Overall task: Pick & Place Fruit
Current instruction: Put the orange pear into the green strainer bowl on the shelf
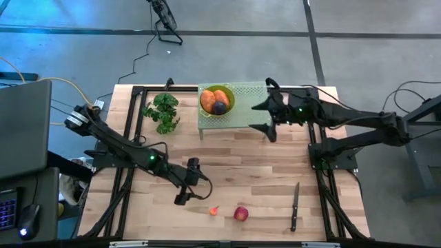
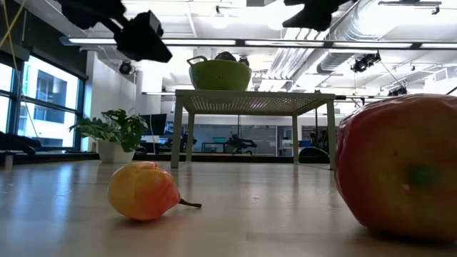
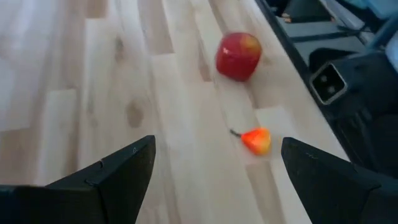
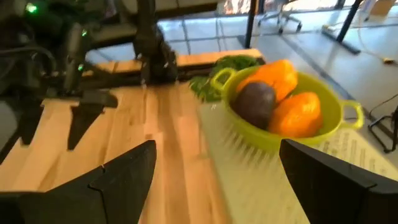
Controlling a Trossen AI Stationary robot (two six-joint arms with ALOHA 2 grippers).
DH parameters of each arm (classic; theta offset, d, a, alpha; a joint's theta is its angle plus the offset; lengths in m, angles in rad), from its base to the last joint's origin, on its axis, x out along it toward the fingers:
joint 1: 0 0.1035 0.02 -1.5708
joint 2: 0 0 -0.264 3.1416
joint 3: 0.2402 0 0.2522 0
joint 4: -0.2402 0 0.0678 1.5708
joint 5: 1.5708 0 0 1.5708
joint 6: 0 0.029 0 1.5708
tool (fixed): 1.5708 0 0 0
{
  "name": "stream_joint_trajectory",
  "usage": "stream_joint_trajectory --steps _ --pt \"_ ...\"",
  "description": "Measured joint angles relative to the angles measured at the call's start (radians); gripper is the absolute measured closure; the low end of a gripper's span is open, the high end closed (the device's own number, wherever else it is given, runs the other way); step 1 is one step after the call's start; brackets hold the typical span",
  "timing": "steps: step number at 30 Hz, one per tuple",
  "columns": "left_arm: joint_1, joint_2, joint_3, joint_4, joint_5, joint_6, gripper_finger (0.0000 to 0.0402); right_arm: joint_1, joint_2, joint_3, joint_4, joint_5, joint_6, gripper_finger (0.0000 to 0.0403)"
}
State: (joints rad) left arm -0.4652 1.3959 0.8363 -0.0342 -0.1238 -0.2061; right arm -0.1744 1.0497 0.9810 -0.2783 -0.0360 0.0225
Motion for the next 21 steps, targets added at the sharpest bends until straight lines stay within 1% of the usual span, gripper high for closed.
stream_joint_trajectory --steps 3,6,13,17,21 --pt "-0.001 0.040 -0.001 0.005 0.005 -0.006 0.0059 0.047 -0.027 0.001 -0.056 0.031 0.013 0.0069" --pt "0.000 0.057 0.000 0.050 0.017 -0.013 0.0059 0.093 -0.045 0.001 -0.113 0.062 0.029 0.0069" --pt "-0.002 0.101 0.000 0.126 0.073 -0.001 0.0059 0.199 -0.060 0.001 -0.253 0.064 0.067 0.0069" --pt "-0.002 0.126 0.000 0.151 0.092 0.000 0.0059 0.252 -0.063 -0.030 -0.270 0.066 0.099 0.0069" --pt "-0.007 0.128 0.000 0.152 0.092 -0.008 0.0059 0.306 -0.075 -0.086 -0.276 0.139 0.141 0.0069"
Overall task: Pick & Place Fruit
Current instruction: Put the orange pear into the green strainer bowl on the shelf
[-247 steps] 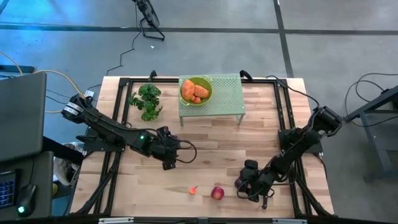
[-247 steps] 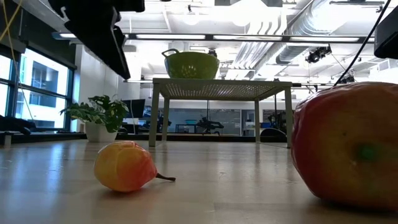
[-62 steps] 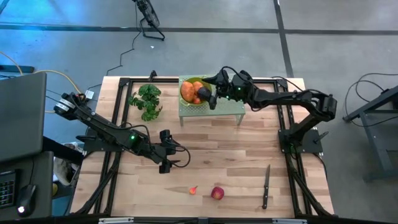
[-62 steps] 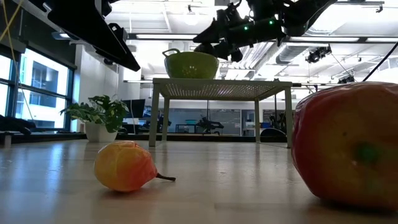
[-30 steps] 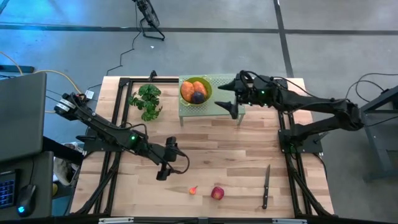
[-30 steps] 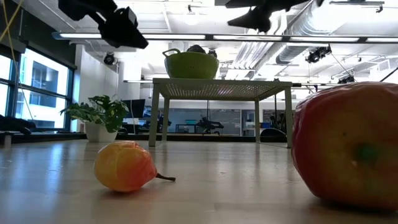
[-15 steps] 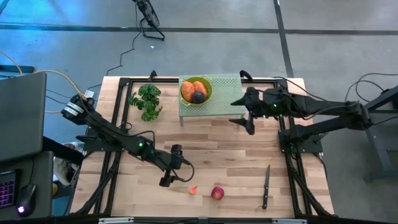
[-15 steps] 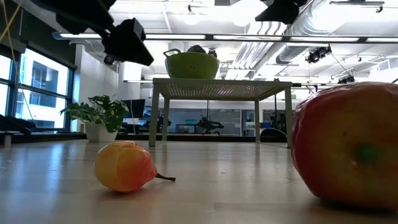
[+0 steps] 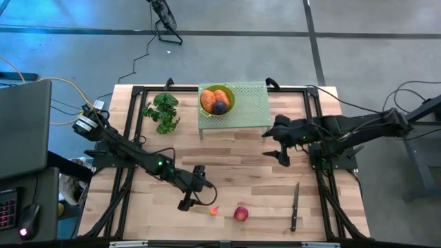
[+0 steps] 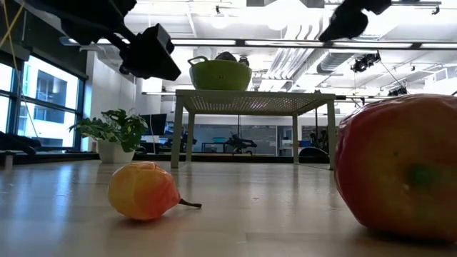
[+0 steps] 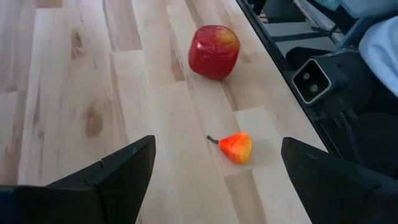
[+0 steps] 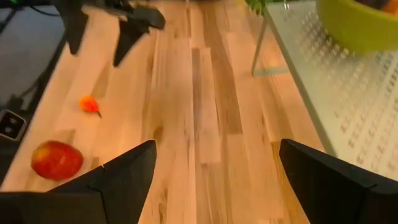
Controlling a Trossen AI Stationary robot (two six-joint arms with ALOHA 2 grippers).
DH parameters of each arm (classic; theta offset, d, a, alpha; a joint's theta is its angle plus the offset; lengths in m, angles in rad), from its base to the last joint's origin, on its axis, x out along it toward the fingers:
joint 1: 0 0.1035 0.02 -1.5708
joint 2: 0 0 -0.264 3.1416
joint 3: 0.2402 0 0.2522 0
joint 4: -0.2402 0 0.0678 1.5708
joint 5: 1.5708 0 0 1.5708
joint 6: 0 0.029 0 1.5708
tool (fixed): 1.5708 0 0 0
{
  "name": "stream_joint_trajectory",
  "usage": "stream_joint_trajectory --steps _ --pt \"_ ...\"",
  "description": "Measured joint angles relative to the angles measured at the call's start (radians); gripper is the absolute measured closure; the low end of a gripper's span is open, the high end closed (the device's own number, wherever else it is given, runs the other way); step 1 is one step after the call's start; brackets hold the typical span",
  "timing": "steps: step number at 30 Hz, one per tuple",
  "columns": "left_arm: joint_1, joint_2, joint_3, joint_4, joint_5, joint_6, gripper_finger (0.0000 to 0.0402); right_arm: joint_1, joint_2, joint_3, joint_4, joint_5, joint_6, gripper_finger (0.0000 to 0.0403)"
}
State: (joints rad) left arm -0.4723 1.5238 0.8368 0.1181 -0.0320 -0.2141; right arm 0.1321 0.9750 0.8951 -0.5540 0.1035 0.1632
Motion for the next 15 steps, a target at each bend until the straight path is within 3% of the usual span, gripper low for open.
stream_joint_trajectory --steps 15 --pt "-0.015 0.000 0.073 -0.062 0.008 0.052 0.0059 0.234 -0.143 -0.212 0.036 0.210 0.258 0.0069"
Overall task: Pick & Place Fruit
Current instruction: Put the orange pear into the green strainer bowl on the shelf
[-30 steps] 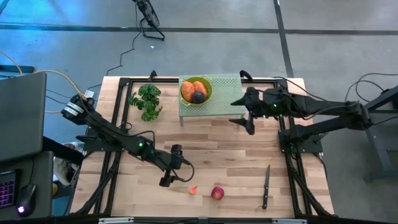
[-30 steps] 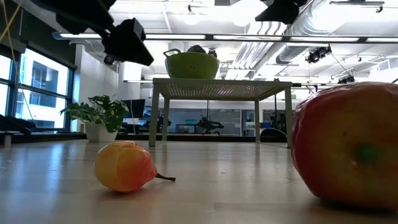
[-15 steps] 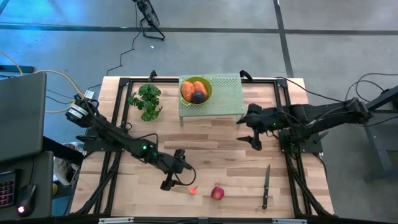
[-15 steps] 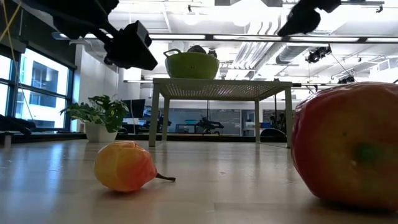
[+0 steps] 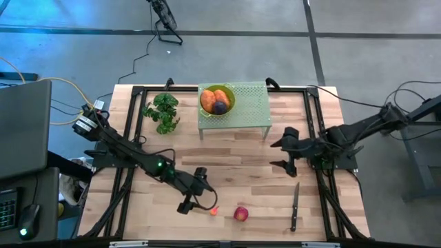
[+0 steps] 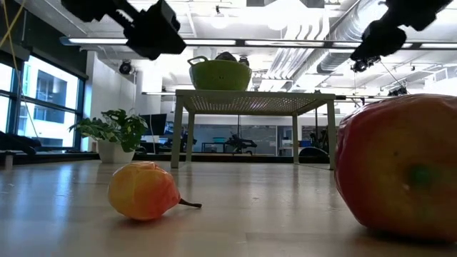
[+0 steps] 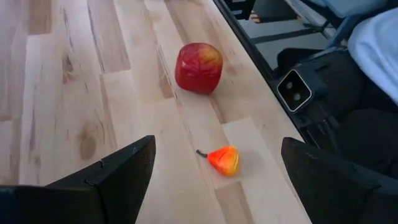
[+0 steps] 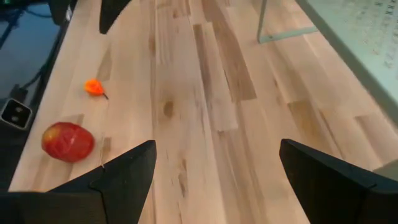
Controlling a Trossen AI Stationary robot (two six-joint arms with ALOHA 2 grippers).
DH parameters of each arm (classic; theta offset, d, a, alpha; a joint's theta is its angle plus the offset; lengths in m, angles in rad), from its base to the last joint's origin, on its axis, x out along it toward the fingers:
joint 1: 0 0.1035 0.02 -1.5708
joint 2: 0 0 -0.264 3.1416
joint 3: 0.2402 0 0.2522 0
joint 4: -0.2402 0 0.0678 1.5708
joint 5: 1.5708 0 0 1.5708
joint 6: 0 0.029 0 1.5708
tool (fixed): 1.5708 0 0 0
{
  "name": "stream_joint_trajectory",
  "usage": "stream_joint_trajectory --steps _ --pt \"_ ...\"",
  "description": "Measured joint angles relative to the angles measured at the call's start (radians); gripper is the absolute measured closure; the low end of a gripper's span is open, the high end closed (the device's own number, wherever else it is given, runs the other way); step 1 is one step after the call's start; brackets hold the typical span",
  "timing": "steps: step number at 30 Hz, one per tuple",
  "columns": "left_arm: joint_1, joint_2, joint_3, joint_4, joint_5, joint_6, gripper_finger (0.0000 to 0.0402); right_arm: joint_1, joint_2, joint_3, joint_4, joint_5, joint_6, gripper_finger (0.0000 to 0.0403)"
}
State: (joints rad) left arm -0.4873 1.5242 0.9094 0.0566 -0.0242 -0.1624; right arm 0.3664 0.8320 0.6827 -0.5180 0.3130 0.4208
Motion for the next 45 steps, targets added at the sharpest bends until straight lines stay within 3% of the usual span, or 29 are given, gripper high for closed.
stream_joint_trajectory --steps 8,15,25,45 --pt "0.000 0.000 0.040 -0.077 -0.009 0.008 0.0059 0.096 -0.033 -0.123 0.089 0.070 0.123 0.0069" --pt "-0.020 0.055 0.073 -0.109 -0.020 0.021 0.0059 0.126 -0.033 -0.188 0.193 0.144 0.133 0.0069" --pt "-0.065 0.188 0.180 -0.137 -0.013 0.089 0.0059 0.125 -0.033 -0.191 0.273 0.160 0.125 0.0069" --pt "-0.048 0.337 0.188 -0.049 0.020 0.193 0.0059 0.125 -0.033 -0.191 0.326 0.160 0.125 0.0069"
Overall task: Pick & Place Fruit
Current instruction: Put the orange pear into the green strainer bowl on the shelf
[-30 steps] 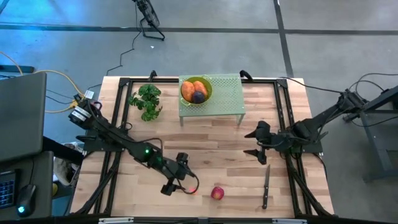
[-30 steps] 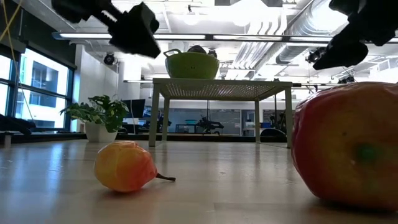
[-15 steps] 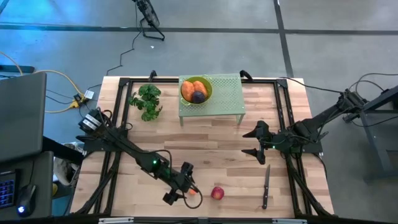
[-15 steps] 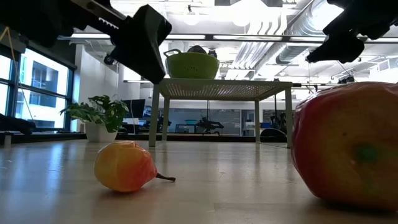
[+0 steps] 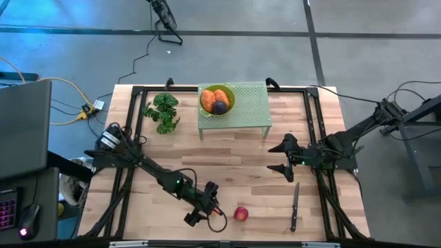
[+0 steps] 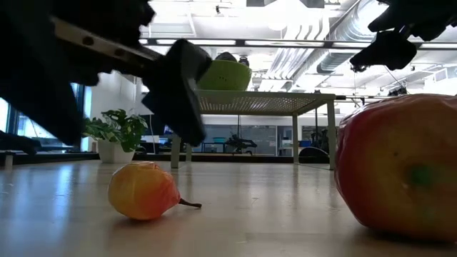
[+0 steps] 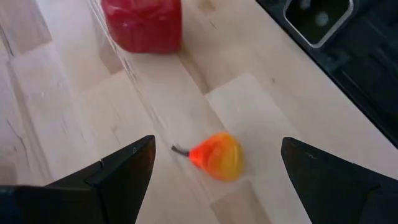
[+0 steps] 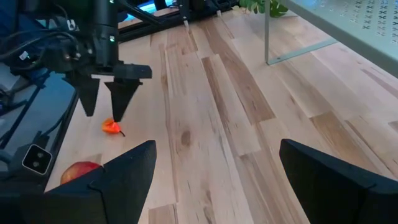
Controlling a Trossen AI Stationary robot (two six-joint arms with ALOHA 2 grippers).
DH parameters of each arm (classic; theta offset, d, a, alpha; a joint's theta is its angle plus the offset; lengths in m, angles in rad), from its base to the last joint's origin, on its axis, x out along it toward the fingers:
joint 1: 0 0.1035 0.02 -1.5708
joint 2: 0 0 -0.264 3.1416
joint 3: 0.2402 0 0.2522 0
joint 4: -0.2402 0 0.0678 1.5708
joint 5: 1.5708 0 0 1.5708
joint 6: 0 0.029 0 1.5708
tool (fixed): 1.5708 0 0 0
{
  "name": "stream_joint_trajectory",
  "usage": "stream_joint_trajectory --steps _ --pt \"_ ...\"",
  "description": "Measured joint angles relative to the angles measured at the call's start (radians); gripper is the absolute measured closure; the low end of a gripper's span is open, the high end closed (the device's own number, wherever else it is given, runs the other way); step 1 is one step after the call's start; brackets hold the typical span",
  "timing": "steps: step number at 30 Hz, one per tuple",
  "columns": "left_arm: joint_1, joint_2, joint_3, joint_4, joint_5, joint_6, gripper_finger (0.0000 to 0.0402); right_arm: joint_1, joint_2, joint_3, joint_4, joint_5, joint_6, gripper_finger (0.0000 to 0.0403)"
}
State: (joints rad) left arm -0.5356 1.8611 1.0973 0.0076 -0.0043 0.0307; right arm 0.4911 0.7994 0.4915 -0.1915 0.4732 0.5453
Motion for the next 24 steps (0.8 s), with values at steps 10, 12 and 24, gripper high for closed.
stream_joint_trajectory --steps 10,12,24 --pt "0.021 0.040 0.000 0.036 0.052 -0.002 0.0059 0.000 0.000 0.000 0.002 0.000 -0.019 0.0069" --pt "0.021 0.040 -0.001 0.043 0.052 -0.003 0.0059 0.000 0.000 0.000 0.002 0.000 -0.019 0.0069" --pt "0.023 0.075 0.000 0.063 0.035 -0.004 0.0059 0.000 0.000 0.000 0.001 0.000 -0.027 0.0069"
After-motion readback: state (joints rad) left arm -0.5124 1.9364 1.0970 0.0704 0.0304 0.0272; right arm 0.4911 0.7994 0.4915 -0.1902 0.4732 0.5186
